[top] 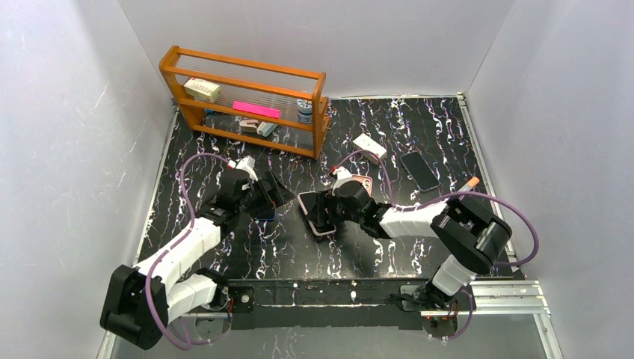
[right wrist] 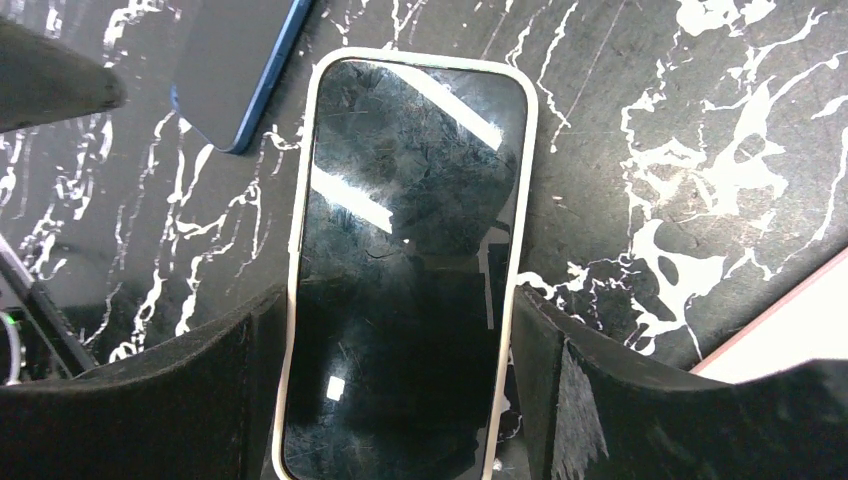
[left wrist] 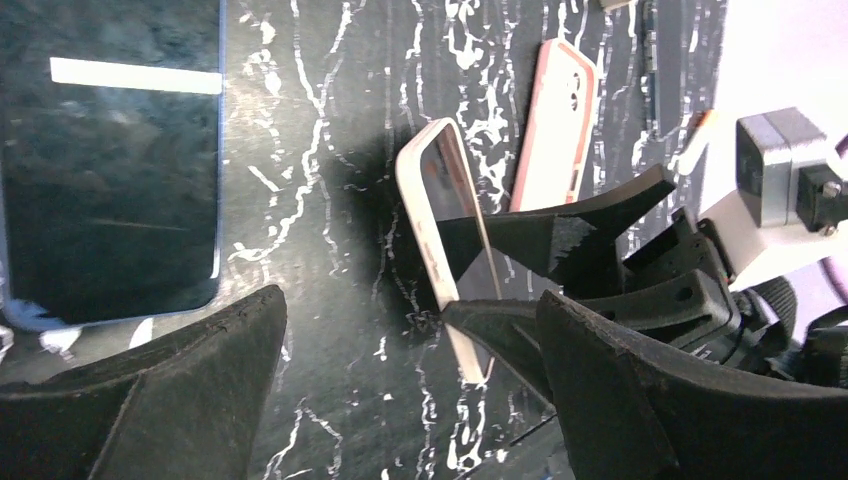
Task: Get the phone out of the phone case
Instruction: Pick up the phone at the center of the board.
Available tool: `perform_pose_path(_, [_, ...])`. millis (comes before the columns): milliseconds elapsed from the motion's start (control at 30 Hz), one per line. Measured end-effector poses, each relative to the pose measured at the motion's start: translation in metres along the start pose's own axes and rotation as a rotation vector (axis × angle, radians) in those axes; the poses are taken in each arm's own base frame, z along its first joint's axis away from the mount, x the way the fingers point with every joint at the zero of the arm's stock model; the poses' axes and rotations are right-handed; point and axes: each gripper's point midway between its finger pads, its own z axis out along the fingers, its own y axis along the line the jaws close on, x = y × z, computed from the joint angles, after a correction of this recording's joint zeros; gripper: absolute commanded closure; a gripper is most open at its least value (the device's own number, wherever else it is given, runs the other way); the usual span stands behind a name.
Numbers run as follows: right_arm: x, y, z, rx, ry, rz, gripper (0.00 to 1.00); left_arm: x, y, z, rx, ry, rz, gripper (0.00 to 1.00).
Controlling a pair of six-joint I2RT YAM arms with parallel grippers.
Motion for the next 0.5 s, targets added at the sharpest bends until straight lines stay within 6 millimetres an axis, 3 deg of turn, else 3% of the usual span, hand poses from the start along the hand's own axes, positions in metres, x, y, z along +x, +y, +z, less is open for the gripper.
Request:
perform_pose_path(200, [-0.009, 0.010, -0.004, -0.068, -0.079, 0.028, 0.99, 0.006, -0.022, 0.015, 0.085, 0.033, -0.052, 0.08])
perform_pose_path(500, [-0.019, 0.026, -0.013, -0.134, -0.150, 0.012, 0.99, 0.027, -0.047, 0.033, 0.139, 0.064, -0.087, 0.18])
